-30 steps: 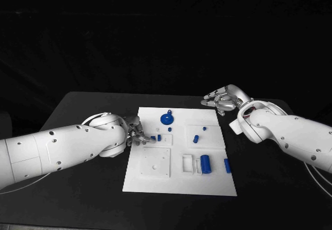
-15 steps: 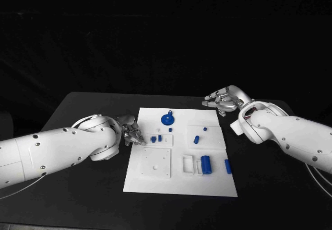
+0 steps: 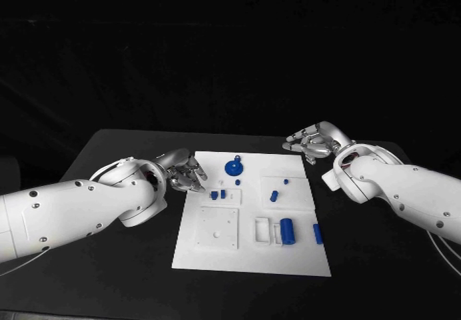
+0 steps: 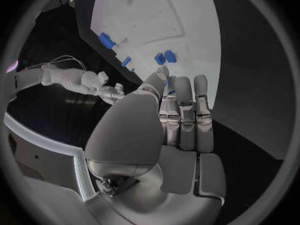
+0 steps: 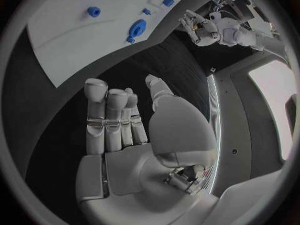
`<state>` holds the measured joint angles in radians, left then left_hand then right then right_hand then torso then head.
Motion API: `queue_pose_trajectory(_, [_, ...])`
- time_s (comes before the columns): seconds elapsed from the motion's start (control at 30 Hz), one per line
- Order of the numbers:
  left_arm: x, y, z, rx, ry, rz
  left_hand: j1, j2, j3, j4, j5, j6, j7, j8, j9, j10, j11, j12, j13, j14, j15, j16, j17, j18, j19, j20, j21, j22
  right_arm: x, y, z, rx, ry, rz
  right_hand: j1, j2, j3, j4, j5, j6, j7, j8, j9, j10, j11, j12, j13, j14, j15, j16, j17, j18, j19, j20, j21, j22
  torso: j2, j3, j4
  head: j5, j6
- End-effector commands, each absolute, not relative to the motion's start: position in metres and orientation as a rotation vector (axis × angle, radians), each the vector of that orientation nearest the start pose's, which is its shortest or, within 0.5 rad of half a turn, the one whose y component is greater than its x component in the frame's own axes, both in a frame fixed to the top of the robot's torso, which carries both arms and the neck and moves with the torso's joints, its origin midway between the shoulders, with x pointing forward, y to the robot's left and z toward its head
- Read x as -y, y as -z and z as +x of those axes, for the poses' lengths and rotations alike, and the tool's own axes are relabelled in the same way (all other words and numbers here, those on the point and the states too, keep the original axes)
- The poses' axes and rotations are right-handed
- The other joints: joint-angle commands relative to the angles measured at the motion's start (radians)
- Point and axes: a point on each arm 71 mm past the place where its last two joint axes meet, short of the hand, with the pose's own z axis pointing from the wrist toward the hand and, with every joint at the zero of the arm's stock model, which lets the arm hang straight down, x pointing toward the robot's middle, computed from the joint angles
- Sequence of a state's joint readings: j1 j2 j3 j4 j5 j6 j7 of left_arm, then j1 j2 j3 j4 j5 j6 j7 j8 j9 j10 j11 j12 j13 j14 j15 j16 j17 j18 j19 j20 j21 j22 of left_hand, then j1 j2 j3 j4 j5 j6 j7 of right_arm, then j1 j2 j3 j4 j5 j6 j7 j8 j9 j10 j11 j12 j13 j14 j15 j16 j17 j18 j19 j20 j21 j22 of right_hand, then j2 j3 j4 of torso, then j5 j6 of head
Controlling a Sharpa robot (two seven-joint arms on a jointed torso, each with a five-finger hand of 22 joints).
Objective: Assemble the parts on the task board
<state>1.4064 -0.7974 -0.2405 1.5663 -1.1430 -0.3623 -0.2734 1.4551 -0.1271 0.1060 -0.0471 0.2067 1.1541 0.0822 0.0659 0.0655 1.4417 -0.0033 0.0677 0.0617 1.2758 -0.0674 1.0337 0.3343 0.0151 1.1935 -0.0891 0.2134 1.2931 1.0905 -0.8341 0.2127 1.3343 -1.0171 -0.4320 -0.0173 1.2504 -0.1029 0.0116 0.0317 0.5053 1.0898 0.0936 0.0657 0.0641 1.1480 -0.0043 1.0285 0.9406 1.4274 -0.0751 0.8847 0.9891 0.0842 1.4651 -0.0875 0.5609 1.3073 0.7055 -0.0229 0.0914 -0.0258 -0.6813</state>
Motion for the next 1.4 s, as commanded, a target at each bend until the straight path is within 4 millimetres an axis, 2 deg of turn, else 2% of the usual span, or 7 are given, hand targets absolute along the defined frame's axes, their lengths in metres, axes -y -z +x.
queue_pose_trajectory(0.03, [-0.174,0.152,0.488,-1.64,0.672,0.074,-0.005,-0.01,-0.007,0.007,-0.051,-0.004,-0.002,-0.003,-0.001,-0.004,0.004,-0.003,0.001,0.001,0.006,-0.005,-0.001,0.003,0.004,0.008,-0.012,-0.002,0.273,0.16,0.531,-1.476,-0.792,0.48,-0.005,0.003,0.005,-0.002,0.004,-0.005,0.0,-0.004,-0.001,0.005,-0.001,0.005,0.002,0.006,0.002,0.0,0.001,0.02,0.051,-0.004,0.003,0.057,0.001,0.0001,-0.0008,0.002,0.001])
queue_pose_trajectory(0.17, [-0.168,0.152,0.488,-1.614,0.65,0.163,-0.012,-0.012,-0.035,0.024,-0.124,-0.001,0.001,-0.003,-0.001,-0.005,0.009,-0.002,0.002,0.005,0.009,-0.005,0.0,0.004,0.016,0.011,-0.031,-0.01,0.273,0.161,0.53,-1.477,-0.793,0.48,-0.005,0.003,0.005,-0.002,0.004,-0.005,0.0,-0.004,-0.001,0.005,-0.001,0.005,0.002,0.006,0.002,0.0,0.001,0.02,0.051,-0.004,0.003,0.057,0.001,0.0,-0.0007,0.005,0.002])
queue_pose_trajectory(0.23, [-0.164,0.154,0.489,-1.614,0.634,0.205,-0.014,-0.013,-0.053,0.037,-0.139,-0.015,0.003,-0.004,-0.002,-0.006,0.011,-0.002,0.002,0.008,0.01,-0.004,0.002,0.004,0.023,0.013,-0.041,-0.014,0.273,0.161,0.53,-1.478,-0.793,0.48,-0.005,0.003,0.005,-0.002,0.004,-0.005,0.0,-0.004,-0.001,0.005,-0.001,0.005,0.002,0.006,0.002,0.0,0.001,0.02,0.051,-0.004,0.003,0.057,0.002,-0.0003,-0.001,0.006,0.001])
queue_pose_trajectory(0.47, [-0.155,0.164,0.492,-1.636,0.595,0.283,0.004,-0.004,-0.102,0.084,-0.14,-0.02,0.004,-0.003,-0.002,-0.011,0.013,-0.001,0.002,0.007,0.011,0.0,0.007,0.004,0.047,0.014,-0.088,-0.01,0.272,0.161,0.53,-1.48,-0.795,0.479,-0.005,0.003,0.005,-0.002,0.004,-0.005,0.0,-0.004,-0.001,0.005,-0.001,0.005,0.002,0.006,0.002,0.0,0.001,0.02,0.051,-0.004,0.003,0.057,0.003,0.0002,-0.0021,0.006,0.001])
queue_pose_trajectory(0.67, [-0.151,0.172,0.494,-1.67,0.573,0.307,-0.003,0.0,-0.113,0.101,-0.14,-0.018,0.003,-0.003,-0.002,-0.015,0.014,-0.001,0.003,0.009,0.011,0.008,0.012,0.004,0.059,0.014,-0.106,0.003,0.273,0.162,0.53,-1.481,-0.795,0.478,-0.005,0.003,0.005,-0.002,0.004,-0.005,0.0,-0.004,-0.001,0.005,-0.001,0.005,0.002,0.006,0.002,0.0,0.001,0.02,0.051,-0.004,0.003,0.057,0.003,0.0008,-0.0021,0.004,-0.002])
queue_pose_trajectory(1.23, [-0.147,0.191,0.496,-1.759,0.498,0.342,-0.022,0.006,-0.124,0.119,-0.142,-0.007,0.0,-0.002,-0.002,-0.013,0.013,0.001,0.003,0.006,0.011,0.021,0.017,0.004,0.073,0.013,-0.134,0.028,0.272,0.162,0.529,-1.481,-0.799,0.476,-0.008,0.003,0.007,-0.004,0.005,-0.004,0.0,-0.004,-0.001,0.006,-0.001,0.007,0.003,0.007,0.002,0.001,0.003,0.02,0.051,-0.004,0.007,0.057,0.001,0.001,-0.0017,0.002,-0.008])
queue_pose_trajectory(1.4, [-0.146,0.192,0.496,-1.769,0.493,0.348,-0.017,0.016,-0.121,0.118,-0.139,0.004,-0.002,-0.003,-0.002,-0.01,0.011,0.001,0.003,0.007,0.009,0.023,0.017,0.004,0.075,0.012,-0.136,0.03,0.271,0.162,0.529,-1.481,-0.799,0.476,-0.008,0.003,0.007,-0.004,0.005,-0.004,0.0,-0.004,-0.001,0.006,-0.001,0.007,0.003,0.007,0.002,0.001,0.003,0.02,0.051,-0.004,0.007,0.057,0.002,0.0005,-0.0015,0.001,-0.009])
